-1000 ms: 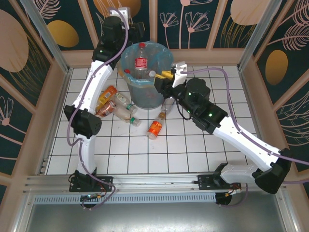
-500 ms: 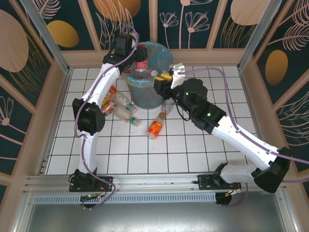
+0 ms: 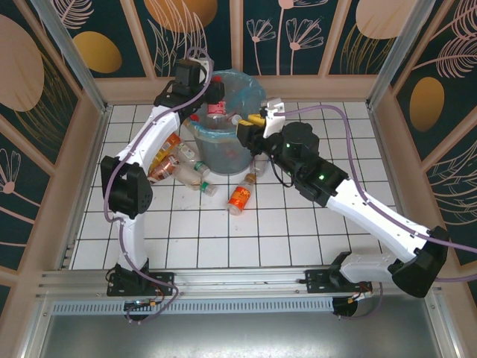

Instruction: Put the plastic bottles in the bin

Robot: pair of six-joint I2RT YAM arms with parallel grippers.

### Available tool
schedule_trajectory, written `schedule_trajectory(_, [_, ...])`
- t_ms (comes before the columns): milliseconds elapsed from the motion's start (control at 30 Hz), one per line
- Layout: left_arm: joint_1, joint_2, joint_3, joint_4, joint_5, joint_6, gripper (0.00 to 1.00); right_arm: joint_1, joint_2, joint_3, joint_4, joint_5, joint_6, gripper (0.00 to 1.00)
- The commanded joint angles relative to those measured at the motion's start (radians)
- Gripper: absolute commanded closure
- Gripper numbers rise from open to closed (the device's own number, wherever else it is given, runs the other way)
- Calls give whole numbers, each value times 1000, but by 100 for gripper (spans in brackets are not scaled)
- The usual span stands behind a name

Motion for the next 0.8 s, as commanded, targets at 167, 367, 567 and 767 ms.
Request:
schedule_trajectory(167, [-10, 66, 141, -150, 39, 25, 41, -6, 23, 32, 24, -26, 20, 63])
schedule_trajectory(367, [-9, -9, 243, -123, 43, 1, 30, -5, 10, 45, -26, -7, 23, 58])
schedule_trajectory(567, [-9, -231, 59, -9, 32, -3, 28, -5, -18, 7, -69, 6, 42, 53])
schedule_trajectory(767, [-9, -544, -301, 118, 8, 10, 28, -9, -29, -60, -158, 83, 117, 48])
